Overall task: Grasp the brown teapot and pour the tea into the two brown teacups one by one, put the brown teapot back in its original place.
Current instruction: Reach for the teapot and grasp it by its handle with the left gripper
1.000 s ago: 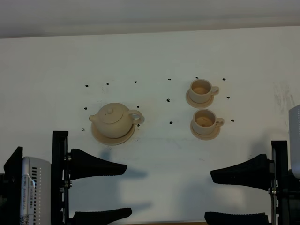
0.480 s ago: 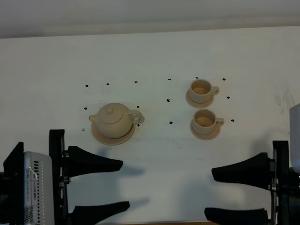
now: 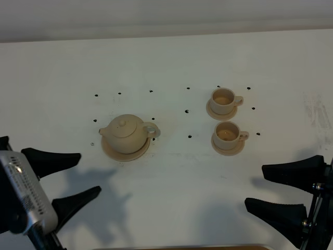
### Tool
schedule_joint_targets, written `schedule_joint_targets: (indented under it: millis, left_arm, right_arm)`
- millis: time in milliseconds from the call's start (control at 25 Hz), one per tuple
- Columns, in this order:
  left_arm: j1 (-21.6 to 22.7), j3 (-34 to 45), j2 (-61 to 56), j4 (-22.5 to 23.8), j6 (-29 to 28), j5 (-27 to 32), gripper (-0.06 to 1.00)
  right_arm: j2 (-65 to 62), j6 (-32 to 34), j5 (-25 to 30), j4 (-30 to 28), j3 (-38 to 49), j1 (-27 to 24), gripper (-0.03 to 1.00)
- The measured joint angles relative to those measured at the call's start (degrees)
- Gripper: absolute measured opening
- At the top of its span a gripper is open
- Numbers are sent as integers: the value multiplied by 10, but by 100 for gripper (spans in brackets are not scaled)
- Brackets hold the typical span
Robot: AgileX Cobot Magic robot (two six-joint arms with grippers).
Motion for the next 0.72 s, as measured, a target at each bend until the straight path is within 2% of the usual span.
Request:
schedule_joint_targets:
  millis: [160, 280, 400, 480, 600, 720]
  left_arm:
    - [0, -8, 0, 204, -191, 22, 48]
    - [0, -34, 0, 367, -335, 79, 47]
    - [0, -52, -3, 549, -510, 144, 45]
    - [0, -57, -14, 647, -604, 189, 42]
    - [0, -62, -56, 756, -711, 253, 38]
    - [0, -63, -113, 808, -763, 320, 36]
  right_arm:
    - [0, 19, -4, -17, 0, 0, 53]
    - [0, 24, -10, -21, 0, 0, 53]
    - [0, 28, -14, -26, 0, 0, 53]
    - [0, 37, -14, -33, 0, 0, 53]
    - [0, 66, -28, -55, 0, 0, 53]
    - [0, 85, -36, -66, 0, 0, 53]
